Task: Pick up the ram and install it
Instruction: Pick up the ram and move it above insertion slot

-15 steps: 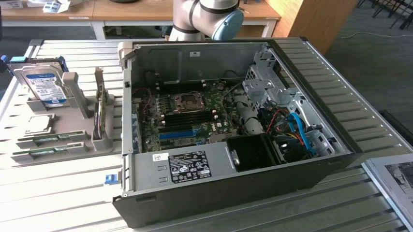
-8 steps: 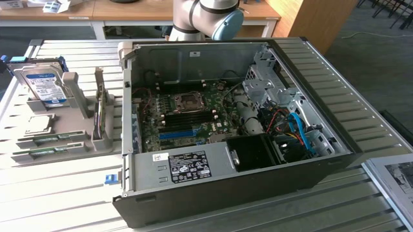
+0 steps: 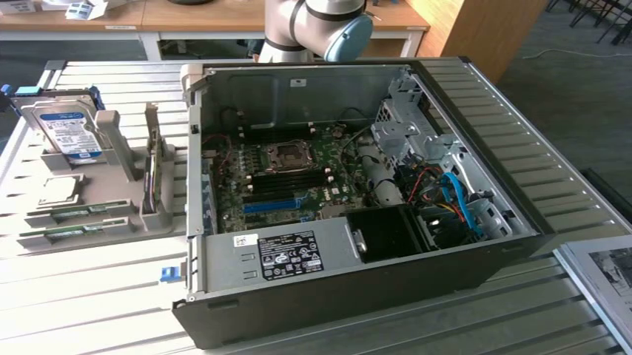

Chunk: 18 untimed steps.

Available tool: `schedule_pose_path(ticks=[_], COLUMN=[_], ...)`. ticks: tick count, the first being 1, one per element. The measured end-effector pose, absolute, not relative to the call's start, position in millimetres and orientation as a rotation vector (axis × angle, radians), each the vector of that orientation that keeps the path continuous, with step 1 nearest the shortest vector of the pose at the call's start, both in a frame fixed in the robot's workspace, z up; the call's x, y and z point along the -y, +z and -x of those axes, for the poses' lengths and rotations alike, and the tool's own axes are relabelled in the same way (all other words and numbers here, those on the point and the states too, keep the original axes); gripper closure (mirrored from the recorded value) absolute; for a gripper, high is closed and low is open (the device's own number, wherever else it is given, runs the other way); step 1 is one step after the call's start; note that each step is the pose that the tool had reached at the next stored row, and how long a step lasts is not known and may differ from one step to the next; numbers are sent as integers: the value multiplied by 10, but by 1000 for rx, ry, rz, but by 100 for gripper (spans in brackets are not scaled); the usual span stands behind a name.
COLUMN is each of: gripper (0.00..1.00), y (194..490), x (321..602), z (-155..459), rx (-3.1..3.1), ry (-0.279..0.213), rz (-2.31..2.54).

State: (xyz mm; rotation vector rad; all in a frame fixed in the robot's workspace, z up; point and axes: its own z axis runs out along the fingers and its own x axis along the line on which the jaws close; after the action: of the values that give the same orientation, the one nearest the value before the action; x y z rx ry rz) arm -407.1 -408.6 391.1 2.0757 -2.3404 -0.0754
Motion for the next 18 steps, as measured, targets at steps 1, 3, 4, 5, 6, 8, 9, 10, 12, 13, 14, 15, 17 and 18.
schedule_pose_path(ticks=[1, 3, 4, 5, 6, 8, 9, 10, 12, 13, 14, 15, 17, 18], gripper=[90, 90, 90, 90, 90, 90, 90, 90, 90, 90, 90, 90, 90, 90], y=[3911, 3911, 3911, 3911, 3910, 3910, 3910, 3910, 3908, 3908, 3907, 3906, 3905, 3905], x=[4086, 4086, 4086, 4086, 4086, 4086, 4086, 4086, 4086, 4086, 4086, 4086, 4086, 4086], z=[4071, 4071, 4071, 4071, 4071, 4071, 4071, 4071, 4071, 4070, 4070, 4070, 4071, 4070], rx=[2339, 2332, 2328, 2323, 2317, 2304, 2297, 2289, 2272, 2263, 2253, 2244, 2228, 2220], ry=[-75, -75, -75, -75, -75, -75, -75, -75, -75, -75, -74, -74, -74, -74], rz=[-2077, -2085, -2089, -2095, -2101, -2115, -2122, -2131, -2148, -2158, -2167, -2176, -2193, -2200])
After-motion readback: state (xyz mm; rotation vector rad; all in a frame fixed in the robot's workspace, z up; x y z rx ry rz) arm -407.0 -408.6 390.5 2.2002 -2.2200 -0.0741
